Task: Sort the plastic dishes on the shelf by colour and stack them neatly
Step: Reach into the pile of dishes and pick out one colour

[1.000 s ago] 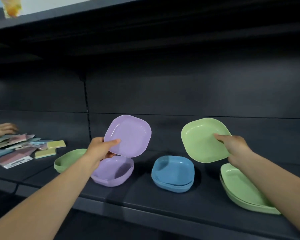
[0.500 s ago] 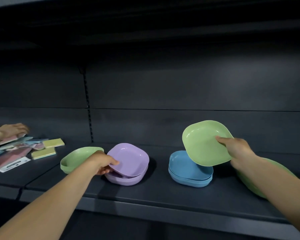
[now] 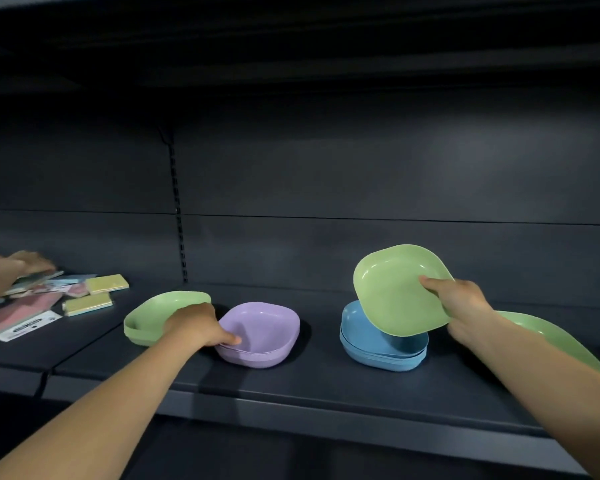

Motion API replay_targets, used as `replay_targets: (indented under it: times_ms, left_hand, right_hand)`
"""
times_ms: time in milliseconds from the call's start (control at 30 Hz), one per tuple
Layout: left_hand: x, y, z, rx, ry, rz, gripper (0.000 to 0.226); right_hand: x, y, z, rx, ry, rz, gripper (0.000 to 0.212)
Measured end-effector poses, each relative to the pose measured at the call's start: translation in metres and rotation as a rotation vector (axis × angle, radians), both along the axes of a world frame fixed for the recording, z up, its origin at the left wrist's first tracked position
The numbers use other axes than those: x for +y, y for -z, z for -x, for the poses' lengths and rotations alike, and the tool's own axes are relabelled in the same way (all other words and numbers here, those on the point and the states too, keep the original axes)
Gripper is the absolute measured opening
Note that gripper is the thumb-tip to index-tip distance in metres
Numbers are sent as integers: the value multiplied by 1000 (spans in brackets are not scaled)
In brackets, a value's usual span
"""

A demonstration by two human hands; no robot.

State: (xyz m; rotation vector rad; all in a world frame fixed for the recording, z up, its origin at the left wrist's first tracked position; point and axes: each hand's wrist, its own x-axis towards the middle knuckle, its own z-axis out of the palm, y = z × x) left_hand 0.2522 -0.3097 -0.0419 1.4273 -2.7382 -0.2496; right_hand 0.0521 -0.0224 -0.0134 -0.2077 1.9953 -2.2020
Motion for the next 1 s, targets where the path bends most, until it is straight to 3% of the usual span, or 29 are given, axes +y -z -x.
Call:
replay_targets:
  times_ms: [67, 133, 267, 433, 633, 767, 867, 1000]
  left_hand:
    - [7, -6, 2, 31, 37, 89, 51]
    - [17, -14, 10, 161, 115, 46, 55]
    - [66, -26, 30, 634, 302, -538, 41]
    - [134, -20, 72, 734, 451, -833, 29]
    - [203, -20, 121, 775, 466, -908, 16]
    - [243, -22, 146, 821, 397, -899, 32]
    - [272, -27, 162, 869, 373, -932, 24]
    - [307, -33, 183, 922, 367, -895, 33]
  right_hand:
    - [1, 3, -3, 3, -8, -10, 21]
    - [2, 8, -5, 2, -15, -20, 22]
    - [9, 19, -12, -13, -10, -37, 31]
    - [29, 28, -18, 13, -3, -5, 16]
    - [72, 27, -9, 18, 41, 69, 15]
    - [105, 17, 5, 46, 63, 63, 8]
    - [134, 10, 22, 84, 76, 28, 9]
    - [169, 7, 47, 92, 58, -17, 15]
